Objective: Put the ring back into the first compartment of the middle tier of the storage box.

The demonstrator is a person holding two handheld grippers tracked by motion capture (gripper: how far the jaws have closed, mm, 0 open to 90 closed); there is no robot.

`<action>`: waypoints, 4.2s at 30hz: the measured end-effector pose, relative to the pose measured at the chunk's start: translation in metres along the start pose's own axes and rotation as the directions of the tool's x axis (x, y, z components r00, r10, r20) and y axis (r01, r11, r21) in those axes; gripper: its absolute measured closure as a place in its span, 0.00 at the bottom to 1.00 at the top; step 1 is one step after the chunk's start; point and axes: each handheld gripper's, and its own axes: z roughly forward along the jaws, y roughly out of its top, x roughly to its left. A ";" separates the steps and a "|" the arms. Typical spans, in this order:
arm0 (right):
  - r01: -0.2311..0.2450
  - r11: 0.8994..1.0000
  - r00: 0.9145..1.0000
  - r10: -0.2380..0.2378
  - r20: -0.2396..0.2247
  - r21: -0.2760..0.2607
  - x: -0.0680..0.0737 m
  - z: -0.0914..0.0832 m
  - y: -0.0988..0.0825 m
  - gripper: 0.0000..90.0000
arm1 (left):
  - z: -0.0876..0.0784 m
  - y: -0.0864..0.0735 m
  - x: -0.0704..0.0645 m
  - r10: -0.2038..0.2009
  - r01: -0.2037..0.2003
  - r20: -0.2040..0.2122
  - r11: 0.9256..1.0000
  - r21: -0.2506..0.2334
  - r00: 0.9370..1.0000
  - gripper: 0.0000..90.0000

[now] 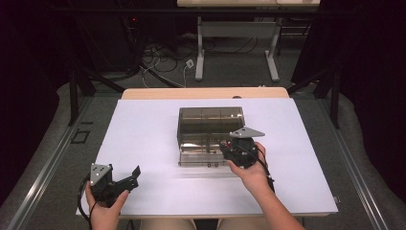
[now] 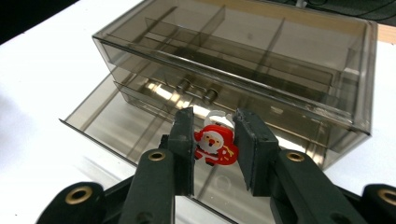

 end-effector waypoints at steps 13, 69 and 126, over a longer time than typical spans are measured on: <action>0.022 1.000 0.999 -0.022 -0.023 -0.006 0.015 0.006 0.009 0.77 | 0.000 0.000 0.000 -0.002 0.002 0.002 1.000 0.000 1.000 0.00; 0.063 0.997 0.995 -0.059 -0.085 0.046 0.054 0.049 -0.001 0.77 | -0.001 0.000 0.002 -0.014 0.014 0.007 1.000 -0.002 1.000 0.00; 0.083 0.995 0.991 -0.078 -0.105 0.049 0.065 0.071 -0.012 0.73 | 0.000 0.000 0.002 -0.014 0.014 0.012 1.000 -0.001 1.000 0.00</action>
